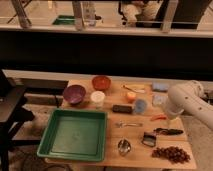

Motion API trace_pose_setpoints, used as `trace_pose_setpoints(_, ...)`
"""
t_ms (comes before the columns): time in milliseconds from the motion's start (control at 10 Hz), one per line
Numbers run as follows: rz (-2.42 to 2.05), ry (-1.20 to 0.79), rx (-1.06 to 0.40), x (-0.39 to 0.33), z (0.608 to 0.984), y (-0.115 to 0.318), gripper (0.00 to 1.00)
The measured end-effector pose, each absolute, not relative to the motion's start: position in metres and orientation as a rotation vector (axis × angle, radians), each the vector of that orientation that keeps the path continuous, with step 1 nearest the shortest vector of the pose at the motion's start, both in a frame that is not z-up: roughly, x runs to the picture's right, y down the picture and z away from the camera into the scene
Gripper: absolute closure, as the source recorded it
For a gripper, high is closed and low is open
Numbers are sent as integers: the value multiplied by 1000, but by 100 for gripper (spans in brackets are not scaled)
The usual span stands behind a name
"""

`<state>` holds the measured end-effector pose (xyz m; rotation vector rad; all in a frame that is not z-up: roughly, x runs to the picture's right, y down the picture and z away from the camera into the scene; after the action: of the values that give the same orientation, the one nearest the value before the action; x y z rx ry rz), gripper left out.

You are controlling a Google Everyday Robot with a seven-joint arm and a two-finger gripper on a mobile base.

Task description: Place pepper in red bowl

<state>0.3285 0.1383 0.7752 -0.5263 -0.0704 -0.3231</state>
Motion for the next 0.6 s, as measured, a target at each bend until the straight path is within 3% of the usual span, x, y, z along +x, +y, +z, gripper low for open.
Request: trace_pose_setpoints(600,-150,12,-527,361,811,126,20)
